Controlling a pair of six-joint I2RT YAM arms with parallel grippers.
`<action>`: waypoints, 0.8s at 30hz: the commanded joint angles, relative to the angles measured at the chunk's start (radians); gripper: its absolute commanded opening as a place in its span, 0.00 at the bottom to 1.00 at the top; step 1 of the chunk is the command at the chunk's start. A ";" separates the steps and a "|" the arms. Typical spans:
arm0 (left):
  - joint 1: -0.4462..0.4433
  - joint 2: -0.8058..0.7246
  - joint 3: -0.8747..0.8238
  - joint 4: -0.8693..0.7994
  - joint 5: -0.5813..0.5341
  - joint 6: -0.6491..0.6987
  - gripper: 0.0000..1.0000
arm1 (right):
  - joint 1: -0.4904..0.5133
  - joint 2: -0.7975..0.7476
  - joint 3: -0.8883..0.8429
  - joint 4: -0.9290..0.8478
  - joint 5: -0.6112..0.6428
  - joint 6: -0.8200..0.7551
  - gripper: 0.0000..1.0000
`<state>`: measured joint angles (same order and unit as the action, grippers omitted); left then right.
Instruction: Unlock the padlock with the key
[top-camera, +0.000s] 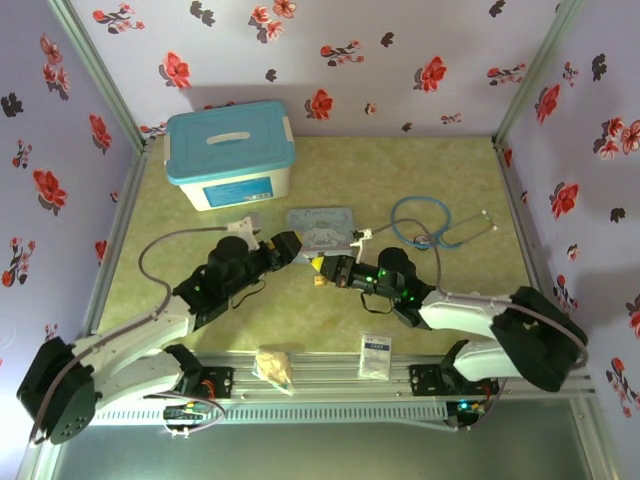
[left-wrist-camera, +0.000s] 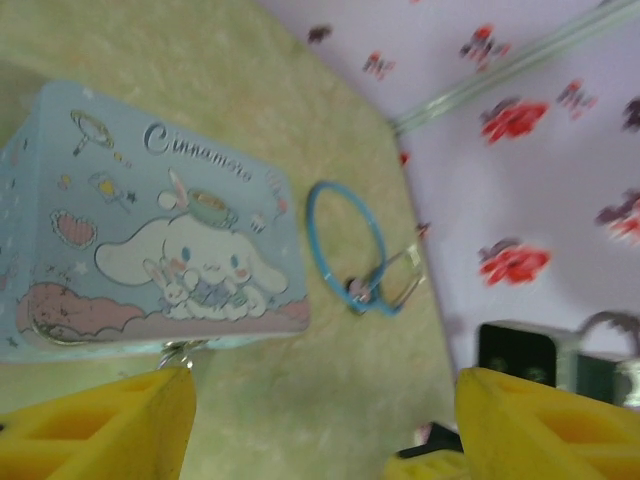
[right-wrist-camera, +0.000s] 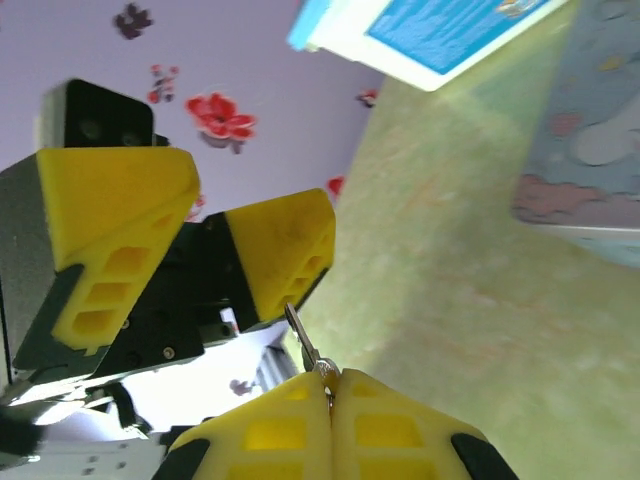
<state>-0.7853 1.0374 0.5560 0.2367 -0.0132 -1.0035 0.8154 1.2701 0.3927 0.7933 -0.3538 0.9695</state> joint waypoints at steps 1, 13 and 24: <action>0.000 0.078 0.066 -0.136 0.100 0.116 0.71 | -0.020 -0.097 0.030 -0.366 0.124 -0.121 0.00; -0.039 0.397 0.192 -0.175 0.188 0.189 0.63 | -0.087 -0.211 0.062 -0.798 0.272 -0.220 0.00; -0.095 0.586 0.323 -0.321 0.073 0.318 0.59 | -0.088 -0.205 0.048 -0.803 0.283 -0.226 0.00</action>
<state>-0.8608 1.5982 0.8288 -0.0036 0.1154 -0.7536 0.7315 1.0740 0.4221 0.0090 -0.0998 0.7654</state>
